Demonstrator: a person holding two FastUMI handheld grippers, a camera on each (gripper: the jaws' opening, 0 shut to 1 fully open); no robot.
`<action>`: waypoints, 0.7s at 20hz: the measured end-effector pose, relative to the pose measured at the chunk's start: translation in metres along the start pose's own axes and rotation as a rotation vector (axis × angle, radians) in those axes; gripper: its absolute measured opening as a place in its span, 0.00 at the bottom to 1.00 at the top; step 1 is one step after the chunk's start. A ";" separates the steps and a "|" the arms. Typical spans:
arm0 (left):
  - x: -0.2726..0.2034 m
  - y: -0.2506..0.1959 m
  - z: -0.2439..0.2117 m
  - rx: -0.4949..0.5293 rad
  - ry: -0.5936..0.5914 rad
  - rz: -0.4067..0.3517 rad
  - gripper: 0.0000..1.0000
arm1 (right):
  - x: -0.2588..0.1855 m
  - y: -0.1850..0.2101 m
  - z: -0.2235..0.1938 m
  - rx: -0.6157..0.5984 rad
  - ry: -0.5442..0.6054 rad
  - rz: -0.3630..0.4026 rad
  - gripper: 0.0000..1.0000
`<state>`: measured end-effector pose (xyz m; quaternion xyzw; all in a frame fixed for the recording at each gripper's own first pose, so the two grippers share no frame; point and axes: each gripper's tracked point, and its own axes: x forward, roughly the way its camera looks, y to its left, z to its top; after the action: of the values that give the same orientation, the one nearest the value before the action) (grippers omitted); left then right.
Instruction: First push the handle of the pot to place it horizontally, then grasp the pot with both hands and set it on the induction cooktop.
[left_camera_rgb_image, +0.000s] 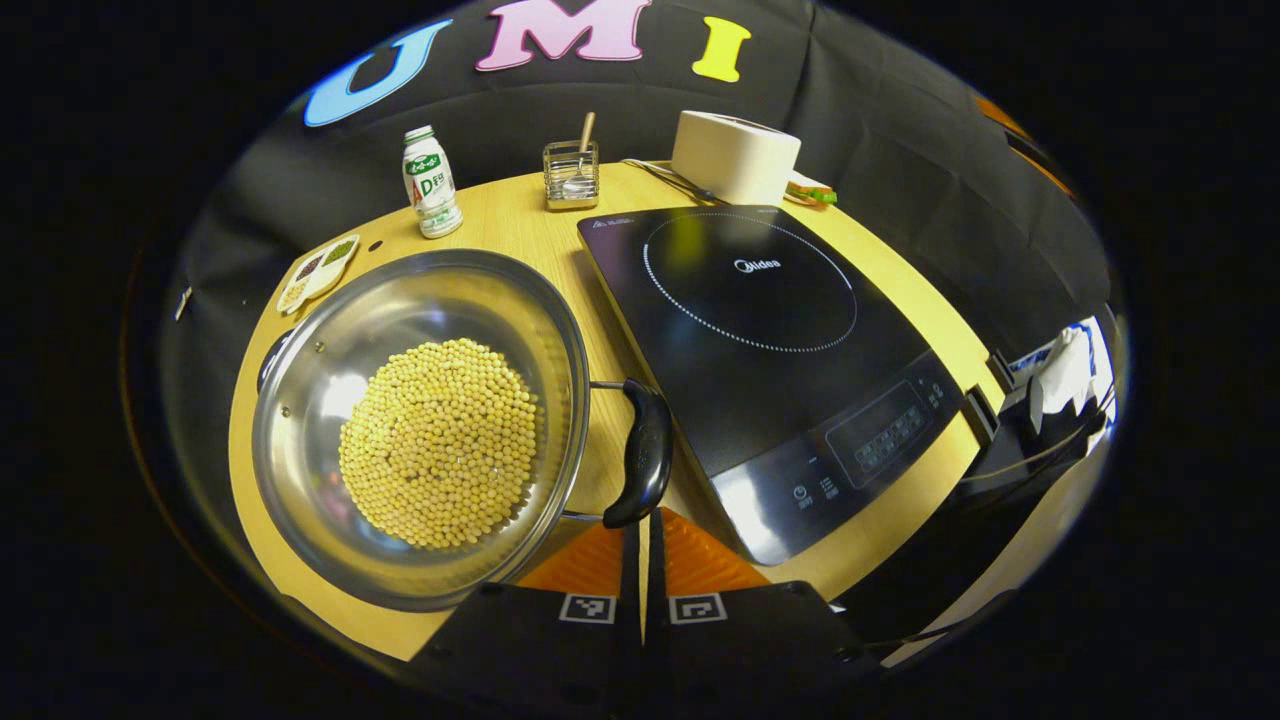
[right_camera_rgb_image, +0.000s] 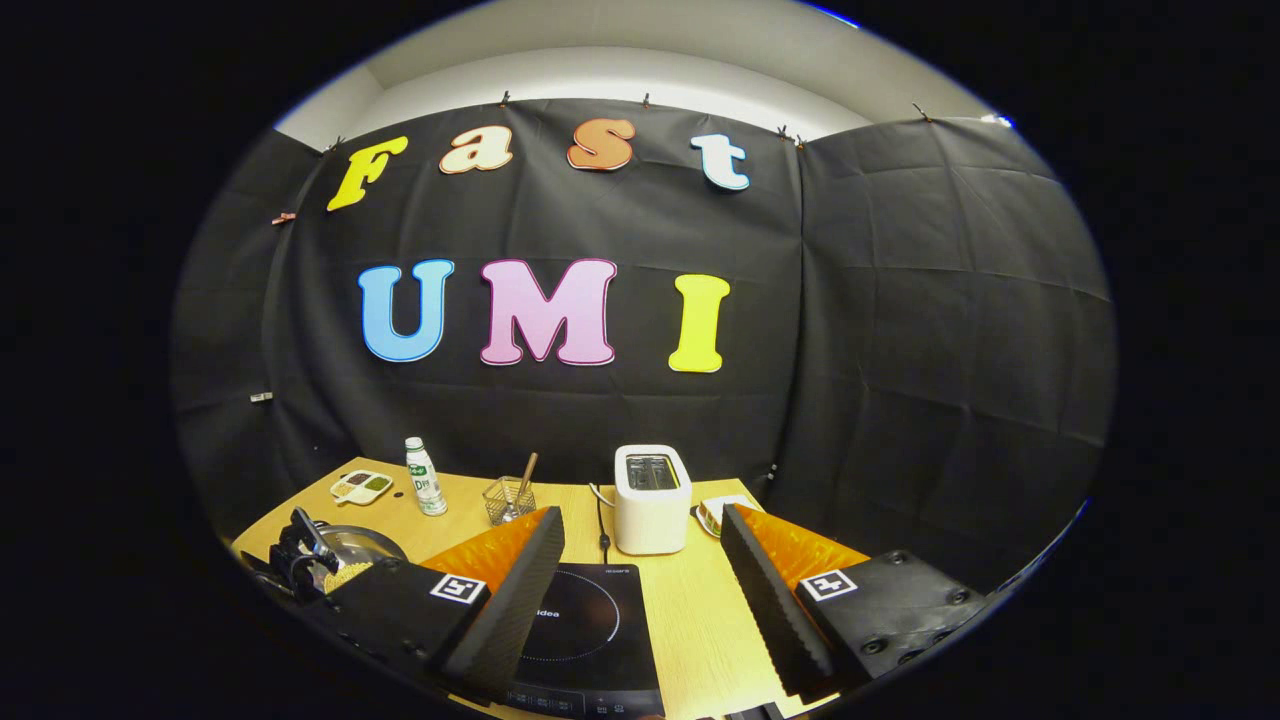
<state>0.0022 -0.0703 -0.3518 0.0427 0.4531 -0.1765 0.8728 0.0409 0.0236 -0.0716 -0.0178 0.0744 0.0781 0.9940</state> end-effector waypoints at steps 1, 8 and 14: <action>0.003 0.000 0.004 -0.006 -0.004 0.000 0.05 | 0.000 -0.002 0.001 -0.003 -0.002 -0.003 0.98; 0.020 0.002 0.033 -0.001 -0.031 0.000 0.05 | -0.004 -0.012 0.002 -0.021 -0.007 -0.031 0.98; 0.032 0.008 0.054 -0.025 -0.050 -0.010 0.05 | -0.008 -0.018 0.001 -0.030 -0.005 -0.051 0.98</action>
<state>0.0634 -0.0842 -0.3468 0.0251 0.4335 -0.1761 0.8834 0.0364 0.0050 -0.0694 -0.0346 0.0704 0.0538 0.9955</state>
